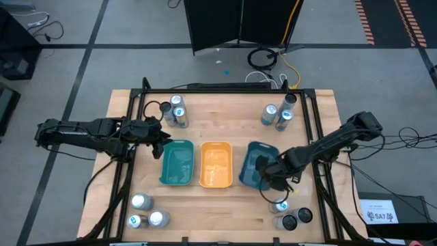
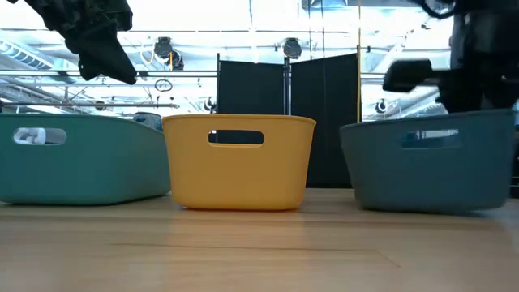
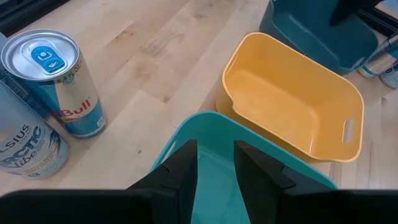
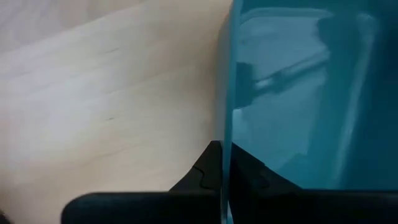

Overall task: Sort soda cans
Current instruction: Move the dark green bin beside the yellow bin

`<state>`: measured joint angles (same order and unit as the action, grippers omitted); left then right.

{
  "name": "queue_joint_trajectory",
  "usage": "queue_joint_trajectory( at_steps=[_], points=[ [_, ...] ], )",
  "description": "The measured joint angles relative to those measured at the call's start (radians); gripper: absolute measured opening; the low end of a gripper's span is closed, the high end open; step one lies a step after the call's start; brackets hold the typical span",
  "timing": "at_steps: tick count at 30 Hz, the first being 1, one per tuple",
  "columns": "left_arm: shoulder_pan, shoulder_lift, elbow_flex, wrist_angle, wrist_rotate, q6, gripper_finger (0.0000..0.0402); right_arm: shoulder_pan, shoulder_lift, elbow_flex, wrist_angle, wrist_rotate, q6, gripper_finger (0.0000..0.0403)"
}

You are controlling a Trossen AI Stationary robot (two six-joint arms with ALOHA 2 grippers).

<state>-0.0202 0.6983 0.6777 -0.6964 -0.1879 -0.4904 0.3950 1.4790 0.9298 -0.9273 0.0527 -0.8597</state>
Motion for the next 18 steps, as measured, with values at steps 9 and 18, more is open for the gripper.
queue_joint_trajectory(
  at_steps=[9,18],
  points=[
    [0.000,0.000,0.000,0.000,0.000,0.000,0.0115,-0.005,0.039,0.001,0.017,0.066,-0.170,0.0000],
    [0.000,0.000,0.000,0.000,0.000,0.000,0.0115,-0.035,0.038,0.000,0.028,0.105,-0.279,0.0000]
  ],
)
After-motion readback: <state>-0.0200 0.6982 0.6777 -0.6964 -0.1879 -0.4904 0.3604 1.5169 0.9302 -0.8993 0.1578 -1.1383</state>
